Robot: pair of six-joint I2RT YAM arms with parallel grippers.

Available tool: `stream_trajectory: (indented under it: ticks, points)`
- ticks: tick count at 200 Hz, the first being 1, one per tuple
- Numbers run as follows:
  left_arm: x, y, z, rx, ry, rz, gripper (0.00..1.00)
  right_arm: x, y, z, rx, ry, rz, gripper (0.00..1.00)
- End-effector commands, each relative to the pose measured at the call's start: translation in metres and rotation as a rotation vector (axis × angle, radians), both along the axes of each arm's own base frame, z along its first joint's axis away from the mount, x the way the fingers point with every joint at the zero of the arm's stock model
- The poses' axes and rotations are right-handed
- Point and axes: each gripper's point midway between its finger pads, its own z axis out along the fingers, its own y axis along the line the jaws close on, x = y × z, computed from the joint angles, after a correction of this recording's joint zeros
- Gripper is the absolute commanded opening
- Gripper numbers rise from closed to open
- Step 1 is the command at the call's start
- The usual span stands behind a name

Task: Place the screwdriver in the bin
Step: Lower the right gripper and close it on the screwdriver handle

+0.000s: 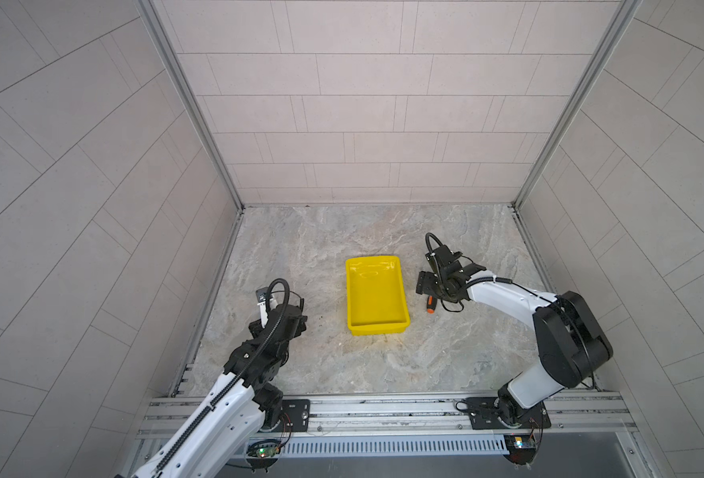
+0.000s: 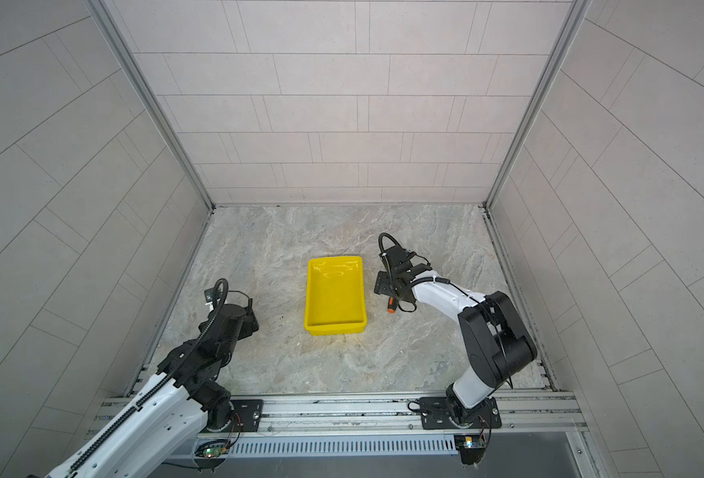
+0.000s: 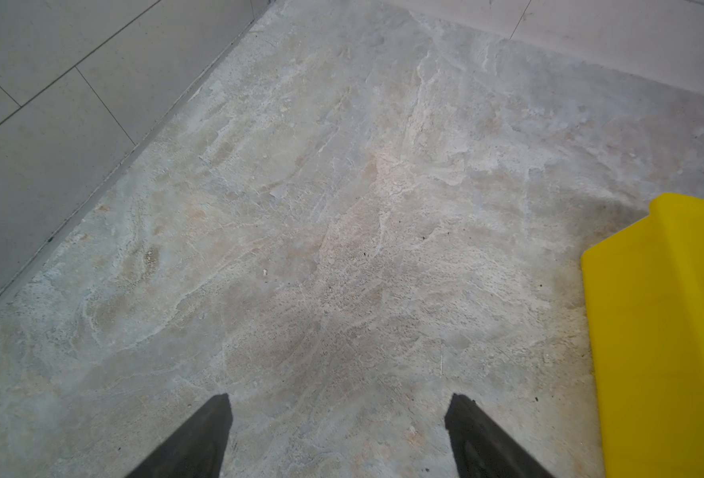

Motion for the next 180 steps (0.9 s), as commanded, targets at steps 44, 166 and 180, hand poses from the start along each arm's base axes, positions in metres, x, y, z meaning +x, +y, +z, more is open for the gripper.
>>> stream_trajectory:
  ticks: [44,166,180]
  points:
    - [0.002,0.0,0.002,0.004,-0.007,-0.003,0.85,-0.015,-0.005,-0.019,-0.054,0.11,-0.016,0.75]
    - [0.003,-0.001,0.002,0.0,-0.01,-0.01,0.85,-0.029,-0.01,-0.04,-0.079,0.134,-0.028,0.43]
    - [0.002,0.0,0.003,0.002,-0.012,-0.006,0.85,-0.03,-0.014,-0.037,-0.108,0.134,-0.014,0.4]
